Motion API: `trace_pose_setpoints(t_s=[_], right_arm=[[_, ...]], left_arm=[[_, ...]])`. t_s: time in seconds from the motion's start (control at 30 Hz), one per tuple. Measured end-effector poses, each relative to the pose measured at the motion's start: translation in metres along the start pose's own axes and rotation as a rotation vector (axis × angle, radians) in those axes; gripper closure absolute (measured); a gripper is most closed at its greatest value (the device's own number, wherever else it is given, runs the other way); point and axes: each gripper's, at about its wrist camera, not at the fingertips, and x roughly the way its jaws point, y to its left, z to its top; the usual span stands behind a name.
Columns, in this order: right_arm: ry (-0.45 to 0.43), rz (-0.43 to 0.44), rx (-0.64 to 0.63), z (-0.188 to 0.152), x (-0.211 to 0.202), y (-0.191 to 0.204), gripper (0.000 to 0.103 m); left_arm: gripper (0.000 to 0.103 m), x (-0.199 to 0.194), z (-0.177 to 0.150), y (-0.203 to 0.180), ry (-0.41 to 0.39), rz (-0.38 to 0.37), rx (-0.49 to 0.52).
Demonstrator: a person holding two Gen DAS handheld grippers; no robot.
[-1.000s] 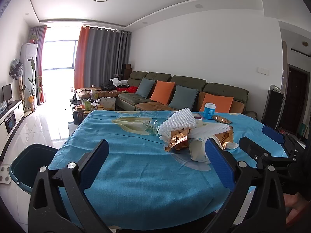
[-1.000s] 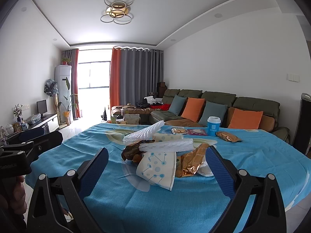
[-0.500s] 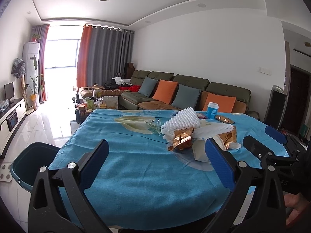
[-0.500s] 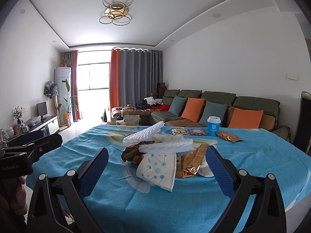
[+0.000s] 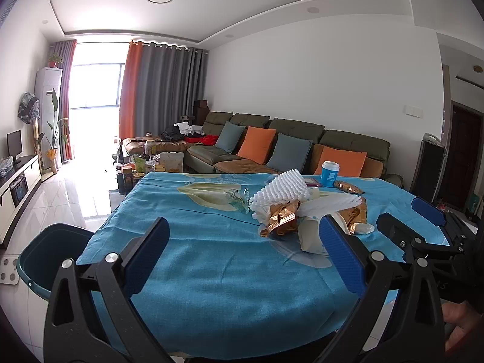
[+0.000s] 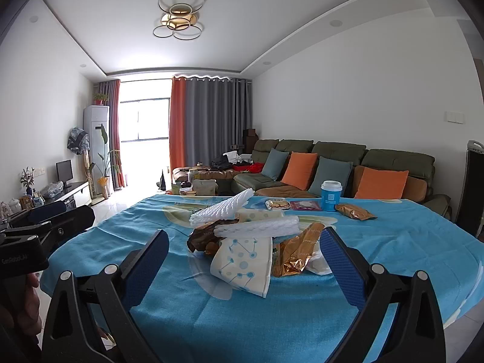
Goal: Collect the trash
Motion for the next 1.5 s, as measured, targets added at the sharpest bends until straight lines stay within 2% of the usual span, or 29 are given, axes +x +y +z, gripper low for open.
trace_pose_setpoints(t_s=[0.3,1.07,1.5], right_arm=[[0.001,0.001,-0.004,0.0006,-0.0022,0.0003,0.007],[0.003,0.008,-0.011,0.0022,0.0002,0.0026,0.007],[0.008,0.031,0.021,0.0010,0.0052,0.0003,0.007]], left_arm=[[0.006,-0.0004,-0.0013,0.0022,-0.002,0.022,-0.012],[0.006,-0.0056,-0.0012,0.0023,0.002,-0.006,-0.002],[0.006,-0.0057,0.0017,0.0022,-0.017,0.009,-0.004]])
